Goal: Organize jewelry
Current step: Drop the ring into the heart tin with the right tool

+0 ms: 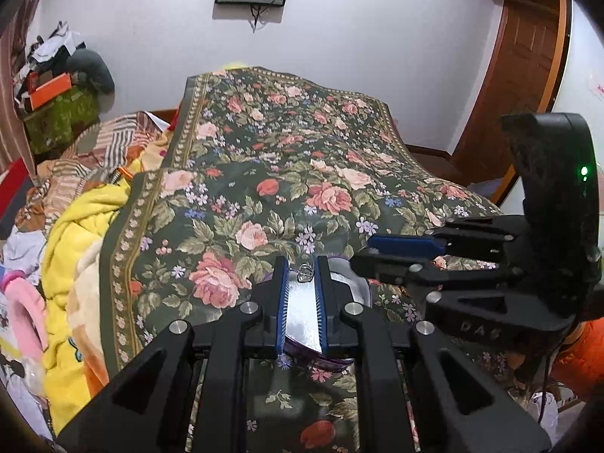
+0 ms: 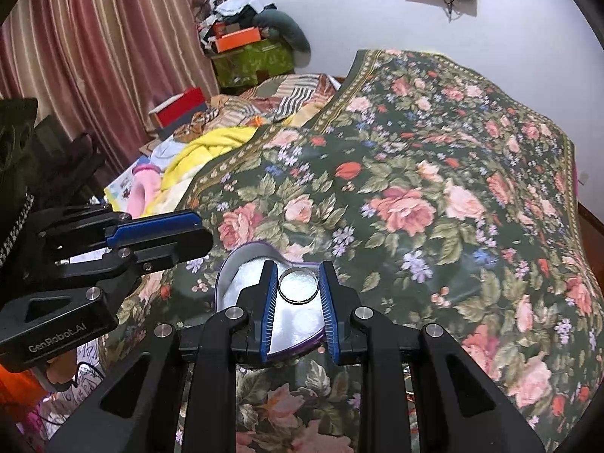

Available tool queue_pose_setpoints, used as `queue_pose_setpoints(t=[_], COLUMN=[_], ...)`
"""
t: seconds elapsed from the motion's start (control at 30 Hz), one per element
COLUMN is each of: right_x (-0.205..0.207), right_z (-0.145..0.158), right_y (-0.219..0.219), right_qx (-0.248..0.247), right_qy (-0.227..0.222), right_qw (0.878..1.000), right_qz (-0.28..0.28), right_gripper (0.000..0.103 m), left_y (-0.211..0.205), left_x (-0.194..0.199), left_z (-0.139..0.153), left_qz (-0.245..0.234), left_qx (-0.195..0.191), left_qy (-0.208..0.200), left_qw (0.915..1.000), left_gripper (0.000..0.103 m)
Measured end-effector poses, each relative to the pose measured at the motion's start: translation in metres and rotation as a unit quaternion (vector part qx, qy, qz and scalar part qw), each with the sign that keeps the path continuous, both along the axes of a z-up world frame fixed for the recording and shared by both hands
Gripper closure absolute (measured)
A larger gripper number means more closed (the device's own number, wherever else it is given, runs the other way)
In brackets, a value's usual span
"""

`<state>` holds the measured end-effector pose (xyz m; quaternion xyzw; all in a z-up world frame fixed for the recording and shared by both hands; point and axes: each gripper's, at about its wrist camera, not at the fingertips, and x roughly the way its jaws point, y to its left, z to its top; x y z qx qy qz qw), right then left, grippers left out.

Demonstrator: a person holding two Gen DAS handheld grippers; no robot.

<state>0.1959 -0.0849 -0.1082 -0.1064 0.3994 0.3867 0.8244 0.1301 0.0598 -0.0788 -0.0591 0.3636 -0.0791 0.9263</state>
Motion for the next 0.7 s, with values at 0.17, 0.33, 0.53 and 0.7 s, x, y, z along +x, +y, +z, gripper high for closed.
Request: queue_pose_setpoints(t=[0.17, 0.33, 0.53, 0.7], right_x=[0.0, 0.0, -0.003, -0.002], right_z=[-0.011, -0.017, -0.019, -0.021], right_y=[0.005, 0.007, 0.007, 0.009], right_qx=[-0.012, -0.027, -0.032, -0.041], right_qy=[0.011, 0.01, 0.0, 0.001], right_qw=[1.0, 1.0, 0.999, 0.999], right_qz=[0.006, 0.011, 0.014, 0.016], right_gripper=[0.083, 0.083, 0.083, 0.083], left_y=[-0.002, -0.003, -0.002, -0.001], left_x=[0.006, 0.011, 0.014, 0.015], left_z=[-0.011, -0.021, -0.024, -0.022], left_qz=[-0.008, -0.01, -0.009, -0.007], left_qx=[-0.008, -0.009, -0.011, -0.009], left_qy=[0.015, 0.025, 0.029, 0.025], left_qw=[0.9998, 0.9996, 0.9995, 0.9996], left_gripper=[0.091, 0.091, 0.091, 0.091])
